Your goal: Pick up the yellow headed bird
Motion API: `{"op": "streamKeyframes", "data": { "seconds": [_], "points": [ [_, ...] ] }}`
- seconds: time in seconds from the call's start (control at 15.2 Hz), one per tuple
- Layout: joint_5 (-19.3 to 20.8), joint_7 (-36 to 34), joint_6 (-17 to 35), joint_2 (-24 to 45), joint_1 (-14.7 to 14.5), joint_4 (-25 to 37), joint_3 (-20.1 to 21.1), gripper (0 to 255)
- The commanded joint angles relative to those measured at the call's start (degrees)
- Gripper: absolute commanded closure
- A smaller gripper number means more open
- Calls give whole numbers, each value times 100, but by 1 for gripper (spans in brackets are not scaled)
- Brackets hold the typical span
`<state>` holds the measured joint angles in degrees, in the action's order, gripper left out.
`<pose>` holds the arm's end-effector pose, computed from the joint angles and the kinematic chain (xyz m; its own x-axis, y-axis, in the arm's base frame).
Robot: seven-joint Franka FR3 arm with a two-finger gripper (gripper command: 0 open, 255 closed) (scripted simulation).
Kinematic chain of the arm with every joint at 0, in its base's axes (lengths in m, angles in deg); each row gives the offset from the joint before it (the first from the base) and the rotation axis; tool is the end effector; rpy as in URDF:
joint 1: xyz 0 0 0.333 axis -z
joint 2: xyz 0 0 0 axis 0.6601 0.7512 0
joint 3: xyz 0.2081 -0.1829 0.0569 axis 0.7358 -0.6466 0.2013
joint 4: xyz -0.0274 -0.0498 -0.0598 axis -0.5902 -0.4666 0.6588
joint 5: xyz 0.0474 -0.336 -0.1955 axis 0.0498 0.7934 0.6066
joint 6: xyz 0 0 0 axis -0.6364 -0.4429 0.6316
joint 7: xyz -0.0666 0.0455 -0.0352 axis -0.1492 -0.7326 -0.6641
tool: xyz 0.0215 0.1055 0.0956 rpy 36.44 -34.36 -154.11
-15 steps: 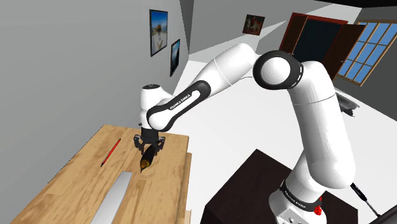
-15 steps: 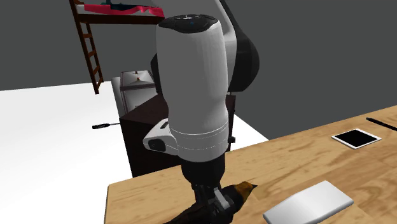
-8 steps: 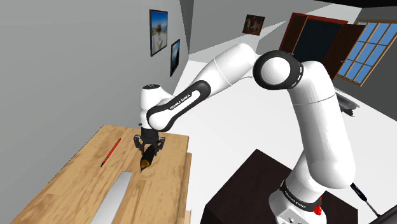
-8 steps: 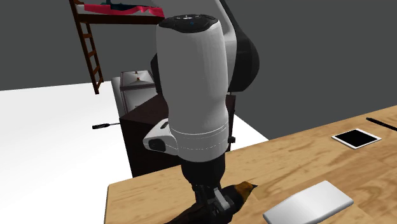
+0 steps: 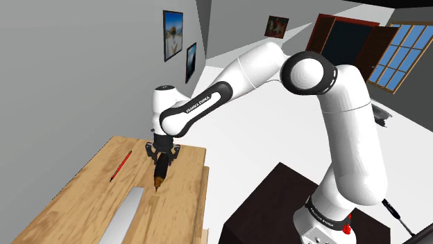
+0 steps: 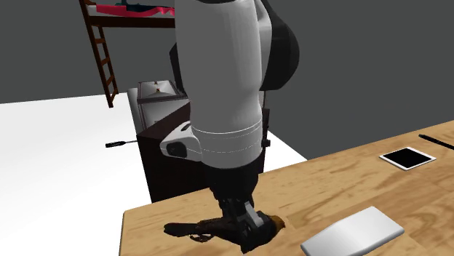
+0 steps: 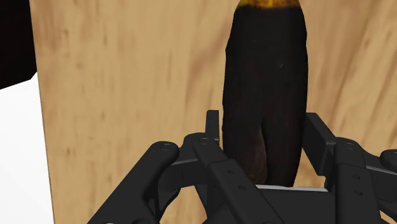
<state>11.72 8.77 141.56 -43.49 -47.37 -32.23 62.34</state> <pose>0.5810 0.2720 0.1710 0.7179 -0.6906 -0.0873 -0.6950 -0.7183 -0.0321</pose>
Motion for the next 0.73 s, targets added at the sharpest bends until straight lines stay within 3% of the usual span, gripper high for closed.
{"op": "streamKeyframes", "data": {
  "seconds": [0.0,0.66],
  "points": [
    [-36,4,-107,-113,16,-3,32,255],
    [-176,55,-559,-500,92,75,135,255]
  ]
}}
